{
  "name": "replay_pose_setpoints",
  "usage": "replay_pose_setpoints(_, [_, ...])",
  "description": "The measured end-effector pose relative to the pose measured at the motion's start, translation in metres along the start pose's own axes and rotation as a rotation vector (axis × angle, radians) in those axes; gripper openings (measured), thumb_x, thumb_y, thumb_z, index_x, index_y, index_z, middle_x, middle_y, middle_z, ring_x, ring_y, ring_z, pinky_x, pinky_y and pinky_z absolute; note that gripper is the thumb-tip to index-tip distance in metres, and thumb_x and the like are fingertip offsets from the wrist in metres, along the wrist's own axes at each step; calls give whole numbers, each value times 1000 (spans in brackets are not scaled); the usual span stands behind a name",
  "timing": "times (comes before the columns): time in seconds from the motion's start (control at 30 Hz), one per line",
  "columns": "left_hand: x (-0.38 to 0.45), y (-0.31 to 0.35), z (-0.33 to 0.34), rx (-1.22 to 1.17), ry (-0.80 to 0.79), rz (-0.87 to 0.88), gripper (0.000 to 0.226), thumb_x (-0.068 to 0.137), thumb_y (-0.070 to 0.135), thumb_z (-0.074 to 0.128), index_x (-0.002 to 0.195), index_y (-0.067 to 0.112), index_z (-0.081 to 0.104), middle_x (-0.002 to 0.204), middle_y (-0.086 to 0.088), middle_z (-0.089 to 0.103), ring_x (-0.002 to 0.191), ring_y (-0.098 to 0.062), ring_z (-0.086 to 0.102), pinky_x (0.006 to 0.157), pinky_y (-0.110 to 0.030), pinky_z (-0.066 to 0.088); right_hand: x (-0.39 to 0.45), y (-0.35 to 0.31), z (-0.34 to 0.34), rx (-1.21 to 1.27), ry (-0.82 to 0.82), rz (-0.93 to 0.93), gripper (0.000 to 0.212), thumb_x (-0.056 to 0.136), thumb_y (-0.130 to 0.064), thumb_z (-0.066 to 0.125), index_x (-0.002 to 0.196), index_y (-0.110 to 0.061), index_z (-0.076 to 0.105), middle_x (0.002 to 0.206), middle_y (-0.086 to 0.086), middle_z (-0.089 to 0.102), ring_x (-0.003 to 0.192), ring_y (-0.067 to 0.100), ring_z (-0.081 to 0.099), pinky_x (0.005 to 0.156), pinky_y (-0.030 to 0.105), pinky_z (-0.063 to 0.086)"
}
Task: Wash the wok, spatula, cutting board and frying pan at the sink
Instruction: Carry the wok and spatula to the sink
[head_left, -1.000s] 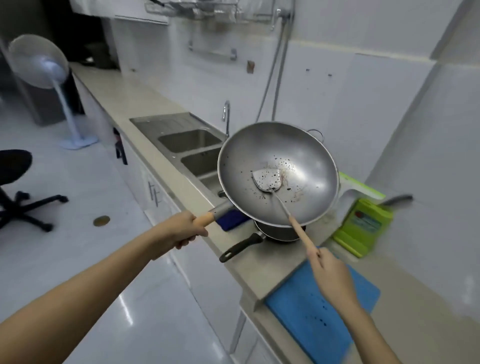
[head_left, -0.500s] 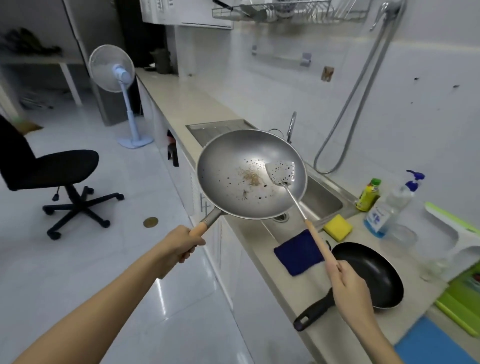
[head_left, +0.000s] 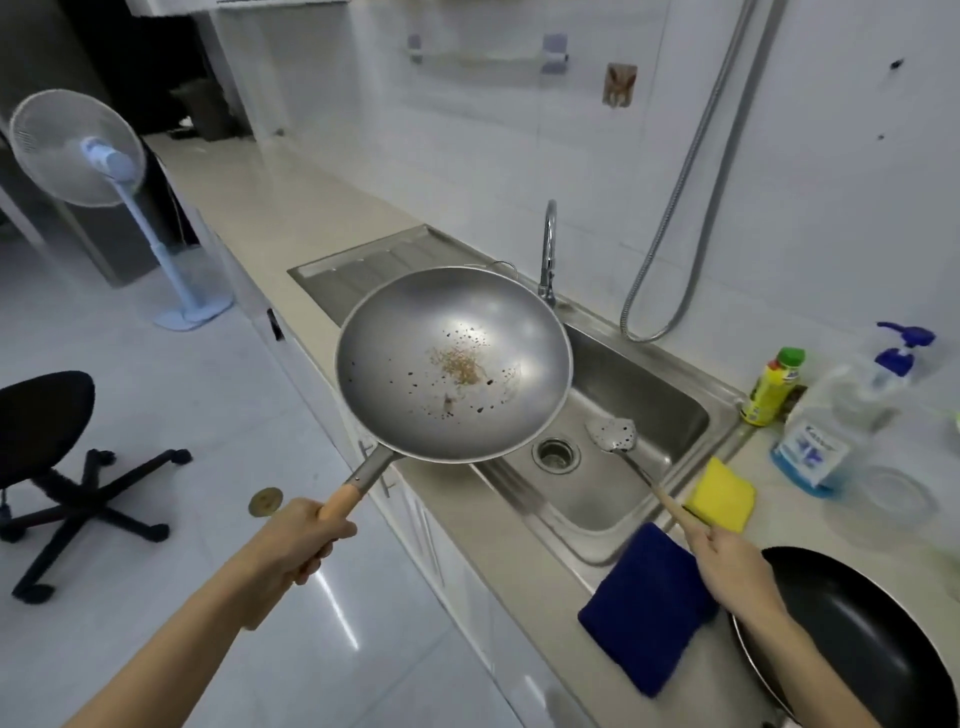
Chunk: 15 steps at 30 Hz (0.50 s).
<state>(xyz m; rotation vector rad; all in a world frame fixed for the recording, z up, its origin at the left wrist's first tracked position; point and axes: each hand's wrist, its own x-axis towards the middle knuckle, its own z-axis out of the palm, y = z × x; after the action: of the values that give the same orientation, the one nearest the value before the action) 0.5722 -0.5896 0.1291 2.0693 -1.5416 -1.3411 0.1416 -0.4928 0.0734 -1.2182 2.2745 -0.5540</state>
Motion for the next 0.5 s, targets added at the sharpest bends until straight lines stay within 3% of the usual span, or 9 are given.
replay_pose_setpoints(0.07, [17, 7, -1, 39, -26, -4, 25, 88, 22, 66, 76, 6, 51, 60, -8, 50, 45, -15, 43, 42, -24, 37, 14, -7, 10, -32, -57, -3, 38, 102, -25, 31, 105, -8, 65, 67, 11, 59, 67, 25, 57, 56, 31, 37])
replay_pose_setpoints(0.1, [26, 11, -1, 57, -52, -6, 25, 88, 23, 66, 75, 6, 52, 58, -6, 50, 44, -14, 44, 43, -24, 37, 19, -13, 15, -78, -76, -25, 40, 103, -26, 27, 132, -16, 52, 64, 8, 56, 62, 19, 54, 56, 30, 38])
replay_pose_setpoints(0.13, [35, 16, -1, 74, -75, -3, 26, 87, 24, 66, 73, 6, 53, 56, -5, 50, 43, -14, 44, 43, -24, 37, 24, -17, 20, -125, -106, -48, 43, 103, -28, 22, 145, -35, 29, 60, 3, 51, 58, 14, 50, 55, 27, 38])
replay_pose_setpoints(0.17, [42, 21, -1, 82, -93, -1, 27, 87, 24, 66, 72, 6, 54, 55, -5, 49, 43, -14, 44, 44, -24, 37, 33, -15, 27, -168, -124, -56, 44, 103, -33, 18, 143, -49, 16, 58, -2, 45, 56, 12, 48, 55, 24, 37])
replay_pose_setpoints(0.2, [51, 24, -1, 85, -112, -1, 27, 88, 24, 66, 70, 7, 53, 54, -4, 49, 43, -14, 43, 44, -24, 37, 38, -18, 31, -205, -158, -49, 43, 101, -43, 13, 142, -53, 17, 59, -4, 42, 59, 13, 49, 57, 24, 37])
replay_pose_setpoints(0.27, [71, 34, -1, 114, -152, 18, 28, 88, 24, 66, 68, 8, 53, 53, -4, 49, 42, -13, 43, 44, -24, 37, 57, -10, 47, -228, -185, -5, 82, 81, -75, -6, 140, -42, 40, 66, -5, 48, 71, 19, 55, 66, 28, 39])
replay_pose_setpoints(0.3, [79, 39, -2, 119, -166, 31, 29, 88, 25, 66, 68, 8, 53, 54, -4, 49, 42, -13, 43, 44, -25, 37, 57, -17, 53, -268, -174, 28, 96, 74, -79, -12, 138, -36, 45, 75, -1, 56, 78, 22, 57, 68, 29, 39])
replay_pose_setpoints(0.4, [130, 56, -20, 181, -267, 67, 27, 89, 27, 65, 77, 4, 58, 58, -6, 51, 44, -14, 44, 46, -25, 40, 66, -50, 77, -295, -129, 145, 69, 96, -57, 6, 137, -19, 47, 109, 14, 64, 100, 29, 59, 77, 32, 41])
replay_pose_setpoints(0.5, [138, 64, -12, 226, -296, 91, 25, 89, 26, 64, 87, 1, 61, 61, -6, 51, 46, -14, 44, 46, -24, 40, 65, -56, 66, -329, -89, 196, 36, 103, -32, 25, 114, -21, 57, 111, 17, 63, 102, 31, 59, 81, 32, 43])
